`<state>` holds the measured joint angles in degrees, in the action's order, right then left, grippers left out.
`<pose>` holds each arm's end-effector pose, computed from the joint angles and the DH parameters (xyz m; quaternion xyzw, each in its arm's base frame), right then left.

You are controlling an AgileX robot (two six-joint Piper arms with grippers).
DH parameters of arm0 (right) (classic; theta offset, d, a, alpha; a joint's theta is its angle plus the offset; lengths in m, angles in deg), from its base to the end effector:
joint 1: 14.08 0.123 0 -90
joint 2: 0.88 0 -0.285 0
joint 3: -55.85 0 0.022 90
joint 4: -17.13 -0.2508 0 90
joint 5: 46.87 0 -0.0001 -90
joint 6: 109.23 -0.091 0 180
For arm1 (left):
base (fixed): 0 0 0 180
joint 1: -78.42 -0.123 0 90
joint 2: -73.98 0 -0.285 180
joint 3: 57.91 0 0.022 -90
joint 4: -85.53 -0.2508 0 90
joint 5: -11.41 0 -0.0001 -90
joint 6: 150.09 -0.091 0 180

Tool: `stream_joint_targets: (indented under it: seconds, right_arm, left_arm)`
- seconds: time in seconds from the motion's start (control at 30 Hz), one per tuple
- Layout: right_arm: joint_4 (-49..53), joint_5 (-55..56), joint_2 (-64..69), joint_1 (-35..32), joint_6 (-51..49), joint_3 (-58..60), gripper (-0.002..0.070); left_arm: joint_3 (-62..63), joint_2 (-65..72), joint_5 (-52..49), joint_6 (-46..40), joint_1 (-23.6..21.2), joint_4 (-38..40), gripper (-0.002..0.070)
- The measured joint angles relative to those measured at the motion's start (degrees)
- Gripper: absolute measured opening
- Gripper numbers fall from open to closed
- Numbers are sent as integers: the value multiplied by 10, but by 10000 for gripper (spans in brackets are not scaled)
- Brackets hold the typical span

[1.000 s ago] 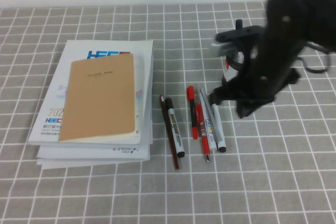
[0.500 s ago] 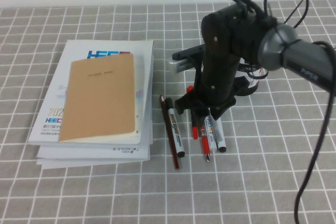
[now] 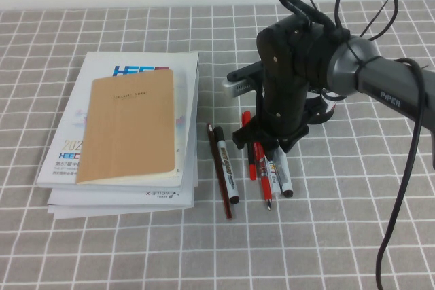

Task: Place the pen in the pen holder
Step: Pick up the pen on the table

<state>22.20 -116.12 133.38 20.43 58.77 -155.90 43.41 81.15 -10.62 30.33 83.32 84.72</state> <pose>0.3846 0.2553 0.2045 -0.2069 0.9748 -0.0106 0.0827 0.0522 -0.0040 0.1706 0.0353 0.8076 -0.0213 0.5883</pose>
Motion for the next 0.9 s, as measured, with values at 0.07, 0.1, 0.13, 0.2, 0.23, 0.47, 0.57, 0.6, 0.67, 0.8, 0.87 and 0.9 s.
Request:
stream_joint_targets:
  seconds: [0.07,0.1,0.13,0.2,0.23,0.47,0.57,0.6,0.67,0.8,0.87,0.9]
  right_arm:
    - [0,1,0,0,0,0,204]
    - [0,2,0,0,0,0,204]
    - [0,2,0,0,0,0,203]
    - [0,2,0,0,0,0,203]
    - [0,2,2,0,0,-1,203]
    - [-10,2,11,0,0,-2,186]
    - [-12,2,11,0,0,-2,116]
    - [-10,2,11,0,0,-2,78]
    - [-5,-1,11,0,0,-3,43]
    - [6,2,-1,0,-8,-3,41]
    - [14,14,-19,0,-24,-3,41]
    - [21,27,-33,0,-37,0,41]
  left_arm:
    - [0,0,0,0,0,0,-5]
    - [0,0,0,0,0,0,-5]
    - [0,0,0,0,0,0,-5]
    - [0,0,0,0,0,0,-5]
    - [0,0,0,0,0,0,-5]
    - [0,0,0,0,0,0,-5]
    - [0,0,0,0,0,0,-5]
    - [0,0,0,0,0,0,-5]
    - [0,0,0,0,0,0,-5]
    - [0,0,0,0,0,0,-5]
    - [0,0,0,0,0,0,-5]
    - [0,0,0,0,0,0,-5]
